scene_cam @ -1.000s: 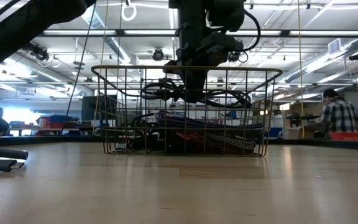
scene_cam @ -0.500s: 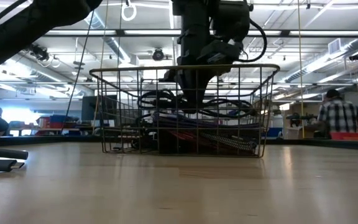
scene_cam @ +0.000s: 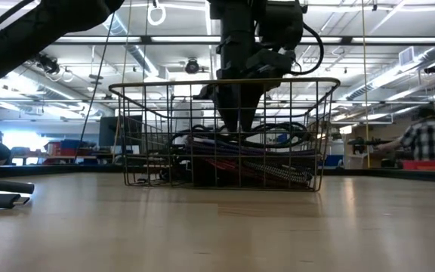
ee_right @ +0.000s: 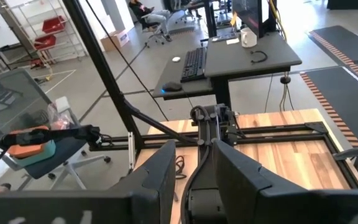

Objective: Pick and place USB-C Cables
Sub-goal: Put the green charger cable into the wire basket

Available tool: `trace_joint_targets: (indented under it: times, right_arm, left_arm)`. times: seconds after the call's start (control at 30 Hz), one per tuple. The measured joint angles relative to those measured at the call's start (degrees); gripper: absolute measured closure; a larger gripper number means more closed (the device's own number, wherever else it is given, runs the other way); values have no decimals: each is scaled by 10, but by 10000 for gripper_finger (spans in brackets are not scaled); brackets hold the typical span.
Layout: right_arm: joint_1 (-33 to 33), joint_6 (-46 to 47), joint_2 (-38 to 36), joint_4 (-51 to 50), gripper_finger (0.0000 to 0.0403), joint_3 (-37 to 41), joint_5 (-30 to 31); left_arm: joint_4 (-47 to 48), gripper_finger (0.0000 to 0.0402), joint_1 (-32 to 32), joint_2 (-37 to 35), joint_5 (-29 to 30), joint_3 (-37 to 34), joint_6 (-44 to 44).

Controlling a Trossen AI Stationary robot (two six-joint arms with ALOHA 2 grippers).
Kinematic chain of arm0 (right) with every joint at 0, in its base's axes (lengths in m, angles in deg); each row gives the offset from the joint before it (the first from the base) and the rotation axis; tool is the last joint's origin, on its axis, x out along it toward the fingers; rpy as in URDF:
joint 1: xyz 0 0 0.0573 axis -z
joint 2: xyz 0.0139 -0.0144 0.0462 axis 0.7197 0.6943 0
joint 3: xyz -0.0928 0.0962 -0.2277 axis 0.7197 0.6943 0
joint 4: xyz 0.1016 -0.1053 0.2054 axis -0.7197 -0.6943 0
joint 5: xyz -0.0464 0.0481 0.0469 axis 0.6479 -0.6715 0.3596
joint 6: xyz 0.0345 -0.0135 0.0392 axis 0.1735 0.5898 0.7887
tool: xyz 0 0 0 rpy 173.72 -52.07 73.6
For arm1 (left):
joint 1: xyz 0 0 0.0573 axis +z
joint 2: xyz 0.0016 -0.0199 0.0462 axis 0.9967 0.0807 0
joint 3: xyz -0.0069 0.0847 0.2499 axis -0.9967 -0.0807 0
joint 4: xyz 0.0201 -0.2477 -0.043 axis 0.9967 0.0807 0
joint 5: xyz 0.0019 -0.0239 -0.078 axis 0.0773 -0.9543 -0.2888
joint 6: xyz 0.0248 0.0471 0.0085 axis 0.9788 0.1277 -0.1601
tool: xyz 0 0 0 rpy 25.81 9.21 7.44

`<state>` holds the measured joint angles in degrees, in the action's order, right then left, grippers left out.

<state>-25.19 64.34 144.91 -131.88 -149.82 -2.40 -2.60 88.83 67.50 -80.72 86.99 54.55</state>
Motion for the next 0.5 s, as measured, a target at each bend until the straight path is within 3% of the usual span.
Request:
trace_joint_targets:
  times: [0.2,0.5]
  right_arm:
    - [0,-2,0,0,290,0,0]
    - [3,-11,0,0,290,0,0]
  left_arm:
    - [4,199,2,-29,-1,3,-17]
    - [-5,204,-14,-140,-6,3,-42]
